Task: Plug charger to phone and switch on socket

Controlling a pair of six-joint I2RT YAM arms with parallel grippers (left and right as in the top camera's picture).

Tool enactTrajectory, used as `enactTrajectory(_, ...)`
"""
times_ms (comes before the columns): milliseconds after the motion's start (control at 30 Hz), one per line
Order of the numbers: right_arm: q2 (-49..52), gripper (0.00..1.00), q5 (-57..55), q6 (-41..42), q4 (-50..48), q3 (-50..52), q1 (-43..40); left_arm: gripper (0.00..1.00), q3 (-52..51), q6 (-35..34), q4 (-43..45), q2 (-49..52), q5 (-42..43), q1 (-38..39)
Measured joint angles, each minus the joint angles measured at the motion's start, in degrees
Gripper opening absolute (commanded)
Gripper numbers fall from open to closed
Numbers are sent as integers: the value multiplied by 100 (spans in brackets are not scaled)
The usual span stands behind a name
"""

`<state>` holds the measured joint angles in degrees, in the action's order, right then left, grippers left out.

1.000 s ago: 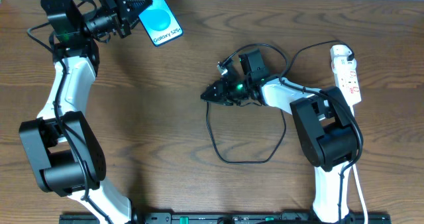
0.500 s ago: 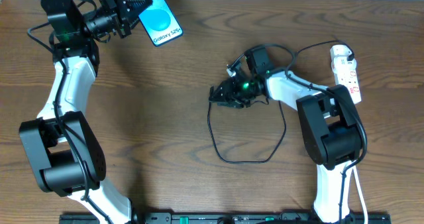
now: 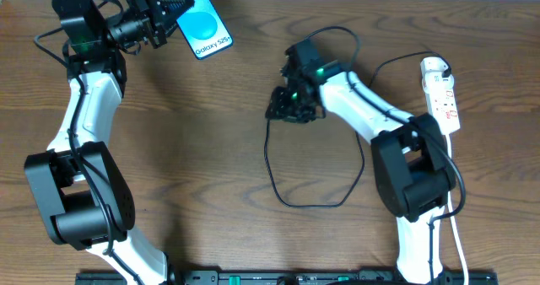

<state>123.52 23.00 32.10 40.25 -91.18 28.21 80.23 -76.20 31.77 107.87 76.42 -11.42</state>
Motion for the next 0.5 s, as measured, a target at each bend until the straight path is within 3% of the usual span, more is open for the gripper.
enactTrajectory(500, 98, 21, -638, 697, -90, 0, 372, 7, 0, 0, 0, 0, 20, 0)
